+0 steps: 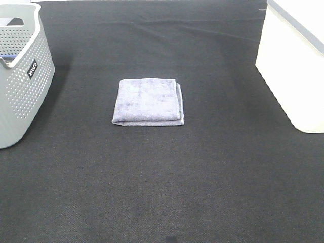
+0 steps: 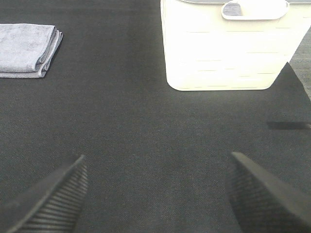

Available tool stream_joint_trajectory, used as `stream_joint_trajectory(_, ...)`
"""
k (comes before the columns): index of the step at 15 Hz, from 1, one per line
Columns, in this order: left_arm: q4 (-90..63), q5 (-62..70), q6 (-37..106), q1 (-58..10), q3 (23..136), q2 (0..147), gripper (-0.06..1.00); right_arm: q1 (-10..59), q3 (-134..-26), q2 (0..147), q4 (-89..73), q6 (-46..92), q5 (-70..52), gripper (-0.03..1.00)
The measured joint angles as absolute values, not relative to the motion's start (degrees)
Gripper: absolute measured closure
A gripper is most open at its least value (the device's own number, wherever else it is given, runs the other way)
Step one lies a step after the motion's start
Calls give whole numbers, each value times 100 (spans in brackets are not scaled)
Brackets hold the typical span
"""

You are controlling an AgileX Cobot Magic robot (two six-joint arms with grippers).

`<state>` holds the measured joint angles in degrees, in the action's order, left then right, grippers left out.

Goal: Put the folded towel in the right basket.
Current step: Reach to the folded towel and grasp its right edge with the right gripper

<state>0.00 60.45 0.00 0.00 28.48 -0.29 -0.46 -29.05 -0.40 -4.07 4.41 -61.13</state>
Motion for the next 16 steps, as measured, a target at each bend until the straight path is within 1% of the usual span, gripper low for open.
stream_joint_trajectory(16, 0, 6045, 0, 0, 2848, -29, -3, -46, -2905, -40, -407, 441, -6113, 22)
